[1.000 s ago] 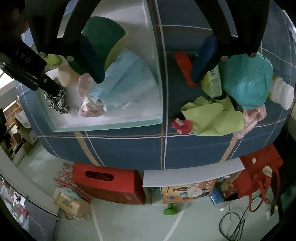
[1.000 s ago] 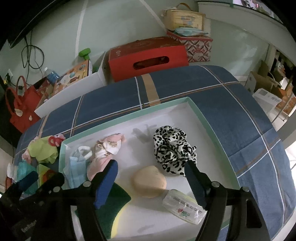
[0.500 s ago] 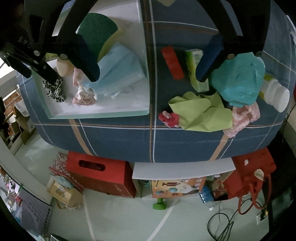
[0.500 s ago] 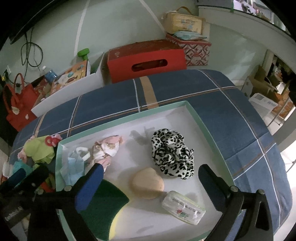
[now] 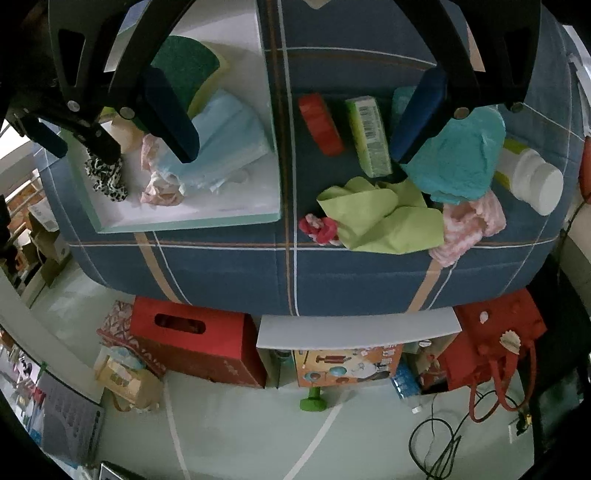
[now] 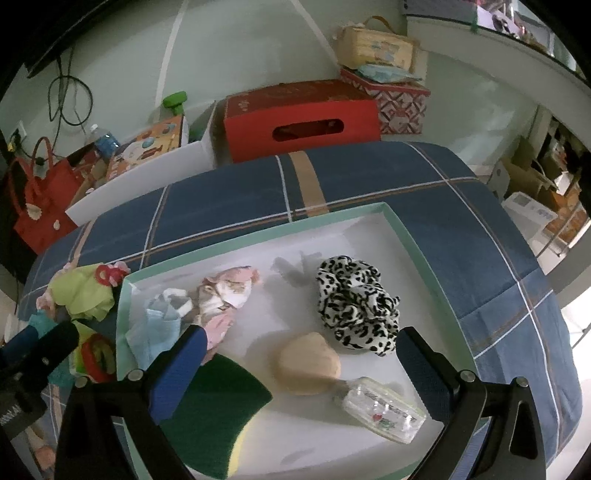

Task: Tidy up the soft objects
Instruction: 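Withdraw both open tools from the tray toward the remaining items, then grasp the pink zigzag cloth with the left tool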

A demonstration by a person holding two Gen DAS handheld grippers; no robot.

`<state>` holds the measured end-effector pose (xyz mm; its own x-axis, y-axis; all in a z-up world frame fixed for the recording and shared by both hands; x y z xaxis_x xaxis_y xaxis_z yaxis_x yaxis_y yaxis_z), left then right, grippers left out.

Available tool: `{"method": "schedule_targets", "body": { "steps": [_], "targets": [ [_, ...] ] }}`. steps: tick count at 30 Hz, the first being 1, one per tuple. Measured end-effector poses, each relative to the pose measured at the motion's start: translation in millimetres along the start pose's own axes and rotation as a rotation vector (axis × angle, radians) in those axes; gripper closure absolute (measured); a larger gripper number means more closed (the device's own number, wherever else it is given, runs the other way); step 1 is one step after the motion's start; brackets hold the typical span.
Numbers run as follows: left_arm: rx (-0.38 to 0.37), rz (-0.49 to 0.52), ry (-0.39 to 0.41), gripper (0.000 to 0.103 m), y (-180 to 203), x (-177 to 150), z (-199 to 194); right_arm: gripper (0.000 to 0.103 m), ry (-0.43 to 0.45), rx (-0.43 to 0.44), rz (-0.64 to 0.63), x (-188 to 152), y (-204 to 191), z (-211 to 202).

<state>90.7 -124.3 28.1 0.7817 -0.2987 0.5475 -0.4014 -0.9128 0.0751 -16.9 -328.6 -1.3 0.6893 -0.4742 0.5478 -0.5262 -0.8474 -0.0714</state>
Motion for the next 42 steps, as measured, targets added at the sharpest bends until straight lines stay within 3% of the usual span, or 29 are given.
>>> {"method": "schedule_targets", "body": {
  "steps": [11,19,28,35,42],
  "targets": [
    [0.013,-0.103,0.032,0.000,-48.4,8.5,-20.2,0.000,0.086,0.049,-0.050,0.3,-25.0,-12.8],
    [0.067,-0.203,0.081,0.000,-102.3,12.4,-38.1,0.000,0.076,0.076,-0.102,-0.7,-54.5,-14.2],
    [0.104,-0.326,0.080,0.000,-163.9,5.7,-42.3,0.000,0.103,0.219,-0.193,-9.6,-115.4,-27.2],
    [0.070,-0.367,0.060,0.000,-179.7,-2.3,-38.6,0.000,0.080,0.242,-0.300,-25.1,-154.6,-23.6],
    [0.037,-0.344,0.049,0.000,-177.1,2.1,-36.1,0.001,0.050,0.251,-0.374,-34.8,-177.7,-16.6]
  ]
}}
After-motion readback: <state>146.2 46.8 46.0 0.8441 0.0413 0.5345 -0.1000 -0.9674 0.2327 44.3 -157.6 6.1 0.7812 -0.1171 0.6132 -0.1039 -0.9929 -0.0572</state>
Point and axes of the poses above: each gripper's, at about its wrist camera, not at the fingertips, and z roughly the way its jaws point, y to its right, x to its top, the point moved 1 cm from there along z, roughly the way its jaws point
